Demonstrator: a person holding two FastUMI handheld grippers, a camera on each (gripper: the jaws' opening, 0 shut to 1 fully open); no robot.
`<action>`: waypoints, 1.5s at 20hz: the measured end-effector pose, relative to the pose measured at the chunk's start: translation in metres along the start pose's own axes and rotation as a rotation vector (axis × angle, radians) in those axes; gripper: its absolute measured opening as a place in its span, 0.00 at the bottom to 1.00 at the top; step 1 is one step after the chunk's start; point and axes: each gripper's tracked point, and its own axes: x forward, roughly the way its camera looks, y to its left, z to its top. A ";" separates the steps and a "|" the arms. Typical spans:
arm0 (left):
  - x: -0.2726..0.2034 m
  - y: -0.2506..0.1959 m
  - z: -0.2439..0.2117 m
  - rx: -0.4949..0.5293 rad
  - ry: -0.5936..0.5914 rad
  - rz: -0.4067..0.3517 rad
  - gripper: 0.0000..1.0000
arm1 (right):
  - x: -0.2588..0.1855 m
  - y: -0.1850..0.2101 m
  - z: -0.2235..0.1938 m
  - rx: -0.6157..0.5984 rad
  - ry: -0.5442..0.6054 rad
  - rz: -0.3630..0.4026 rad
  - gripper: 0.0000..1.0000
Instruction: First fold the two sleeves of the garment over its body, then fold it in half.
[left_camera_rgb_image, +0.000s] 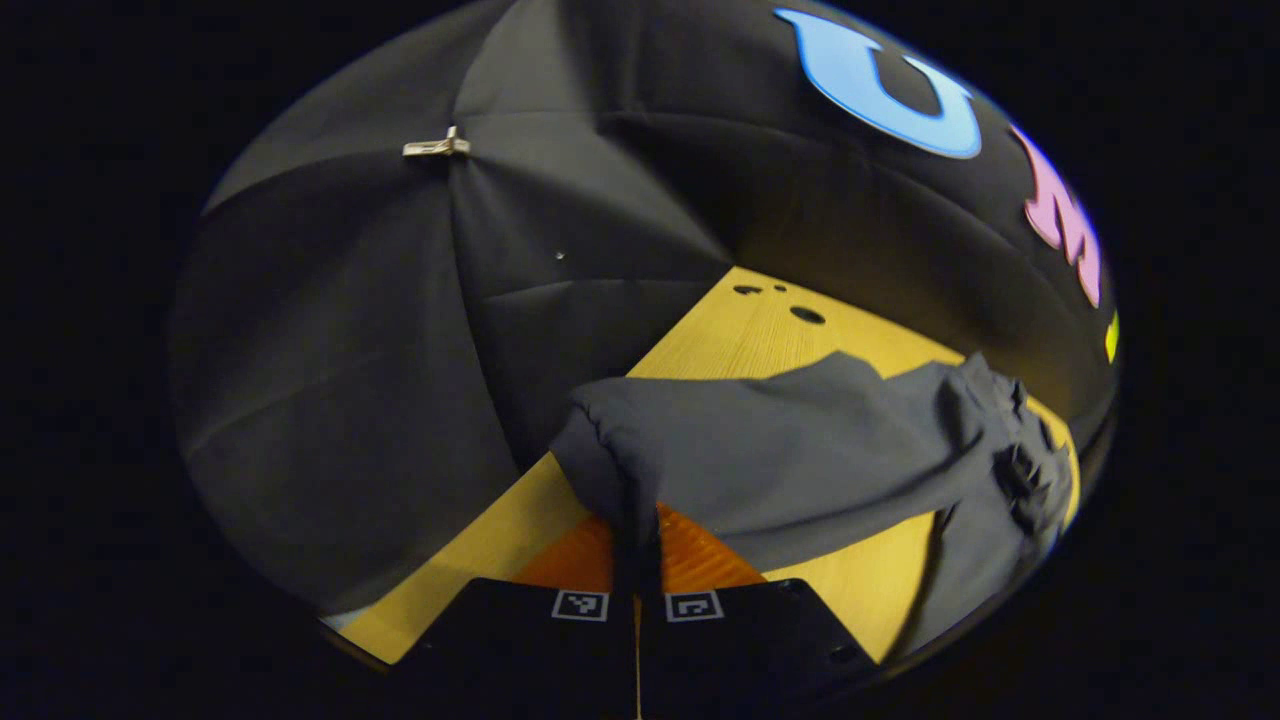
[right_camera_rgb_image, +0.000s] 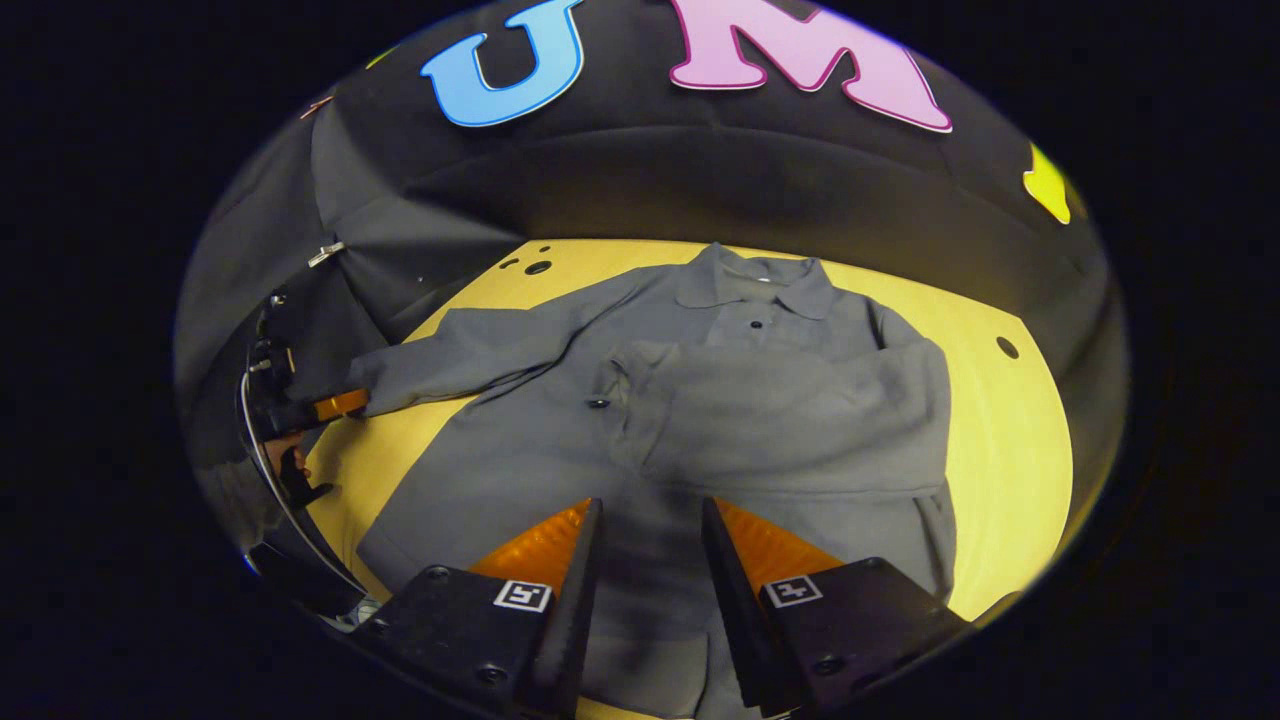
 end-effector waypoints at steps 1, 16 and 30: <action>-0.004 -0.002 0.009 0.003 -0.020 -0.006 0.06 | -0.002 -0.009 0.002 0.016 -0.007 -0.014 0.62; -0.109 -0.245 0.093 0.273 -0.226 -0.425 0.06 | -0.060 -0.125 -0.030 0.218 -0.086 -0.238 0.66; -0.164 -0.418 0.036 0.435 -0.196 -0.677 0.06 | -0.095 -0.182 -0.066 0.325 -0.124 -0.301 0.89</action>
